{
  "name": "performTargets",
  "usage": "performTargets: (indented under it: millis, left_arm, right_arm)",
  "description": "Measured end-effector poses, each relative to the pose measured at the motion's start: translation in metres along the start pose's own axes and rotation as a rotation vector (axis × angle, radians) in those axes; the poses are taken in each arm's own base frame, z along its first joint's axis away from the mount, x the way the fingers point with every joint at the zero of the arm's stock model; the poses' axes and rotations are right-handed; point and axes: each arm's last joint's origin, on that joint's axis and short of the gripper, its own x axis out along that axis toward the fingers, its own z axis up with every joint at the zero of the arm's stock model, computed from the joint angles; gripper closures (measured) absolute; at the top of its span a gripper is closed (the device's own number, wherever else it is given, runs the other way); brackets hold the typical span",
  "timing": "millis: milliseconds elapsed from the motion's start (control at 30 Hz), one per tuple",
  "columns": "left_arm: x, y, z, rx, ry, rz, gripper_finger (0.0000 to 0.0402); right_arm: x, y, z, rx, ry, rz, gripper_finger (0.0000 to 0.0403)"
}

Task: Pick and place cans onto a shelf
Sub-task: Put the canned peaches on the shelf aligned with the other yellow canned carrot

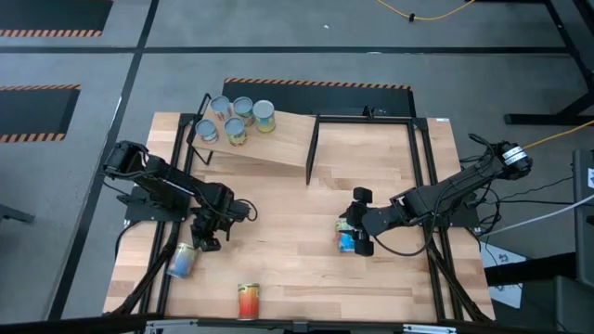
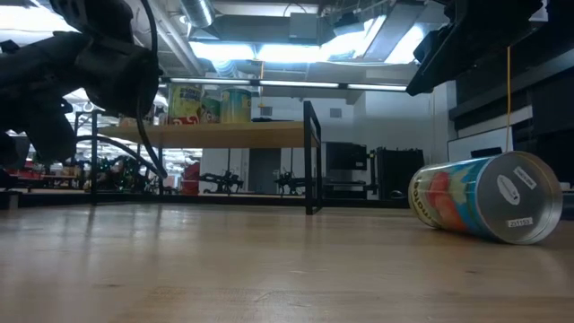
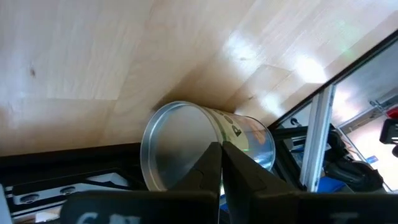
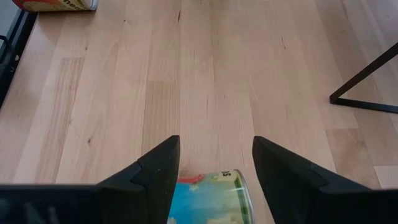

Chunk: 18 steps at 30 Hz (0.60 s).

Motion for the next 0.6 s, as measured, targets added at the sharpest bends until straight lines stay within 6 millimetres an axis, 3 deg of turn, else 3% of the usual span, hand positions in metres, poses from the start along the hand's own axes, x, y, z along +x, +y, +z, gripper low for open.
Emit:
performTargets:
  millis: [200,600]
  left_arm:
    - [-0.008,-0.010,0.002,0.032,-0.030,-0.014,0.0401]
    - [-0.049,-0.050,0.010,0.208,-0.284,0.100,0.0401]
  right_arm:
    - [0.000,0.000,0.000,0.000,0.000,0.000,0.0196]
    - [0.000,0.000,0.000,0.000,0.000,0.000,0.0196]
